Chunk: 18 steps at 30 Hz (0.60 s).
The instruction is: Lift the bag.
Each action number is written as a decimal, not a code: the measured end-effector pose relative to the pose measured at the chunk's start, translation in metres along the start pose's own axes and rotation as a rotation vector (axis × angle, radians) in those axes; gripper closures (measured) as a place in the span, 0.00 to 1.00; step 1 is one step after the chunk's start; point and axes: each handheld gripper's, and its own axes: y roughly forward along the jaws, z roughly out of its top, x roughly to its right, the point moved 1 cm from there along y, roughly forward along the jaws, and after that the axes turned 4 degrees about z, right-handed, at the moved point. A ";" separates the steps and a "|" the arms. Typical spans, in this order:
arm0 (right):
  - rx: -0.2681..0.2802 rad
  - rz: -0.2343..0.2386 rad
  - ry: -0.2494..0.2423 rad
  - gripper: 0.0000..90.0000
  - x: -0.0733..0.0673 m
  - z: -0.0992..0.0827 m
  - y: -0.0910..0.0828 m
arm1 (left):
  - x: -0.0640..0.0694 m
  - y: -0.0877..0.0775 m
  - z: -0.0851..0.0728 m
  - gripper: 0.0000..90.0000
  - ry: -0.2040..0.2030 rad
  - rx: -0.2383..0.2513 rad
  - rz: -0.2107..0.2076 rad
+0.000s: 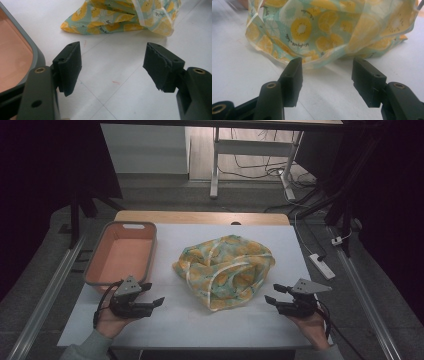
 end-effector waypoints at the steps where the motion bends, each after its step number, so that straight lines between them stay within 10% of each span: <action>1: 0.005 -0.001 -0.004 0.47 -0.001 0.001 -0.001 | 0.000 0.001 0.000 0.35 0.003 -0.001 0.002; 18: 0.000 -0.011 -0.012 0.47 0.000 0.000 0.002 | -0.001 0.002 0.001 0.34 0.003 -0.006 0.000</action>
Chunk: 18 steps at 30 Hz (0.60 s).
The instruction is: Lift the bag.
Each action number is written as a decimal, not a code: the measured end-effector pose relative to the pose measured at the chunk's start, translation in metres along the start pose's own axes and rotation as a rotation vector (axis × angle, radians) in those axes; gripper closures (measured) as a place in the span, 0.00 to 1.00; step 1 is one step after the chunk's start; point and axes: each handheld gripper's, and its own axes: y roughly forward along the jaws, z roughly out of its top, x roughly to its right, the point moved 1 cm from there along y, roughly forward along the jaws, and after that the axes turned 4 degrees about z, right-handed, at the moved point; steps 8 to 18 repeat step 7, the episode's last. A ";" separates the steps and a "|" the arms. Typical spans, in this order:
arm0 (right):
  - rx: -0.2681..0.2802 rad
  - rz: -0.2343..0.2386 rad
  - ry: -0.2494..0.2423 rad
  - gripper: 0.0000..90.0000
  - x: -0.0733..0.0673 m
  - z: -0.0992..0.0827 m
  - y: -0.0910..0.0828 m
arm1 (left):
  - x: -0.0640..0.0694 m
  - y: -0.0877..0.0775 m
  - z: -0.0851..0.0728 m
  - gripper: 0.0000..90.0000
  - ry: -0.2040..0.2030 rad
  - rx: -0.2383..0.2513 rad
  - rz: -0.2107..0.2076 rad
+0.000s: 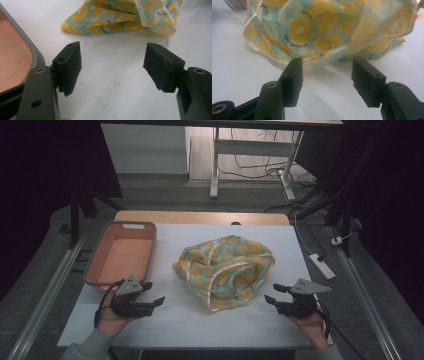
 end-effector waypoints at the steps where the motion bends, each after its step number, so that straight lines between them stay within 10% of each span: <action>1: -0.001 0.000 -0.001 0.47 0.000 0.000 0.000 | 0.000 0.000 0.000 0.34 0.000 0.000 0.000; 18: 0.000 0.000 0.000 0.47 0.000 0.000 0.000 | 0.000 0.000 0.000 0.34 -0.001 0.000 -0.002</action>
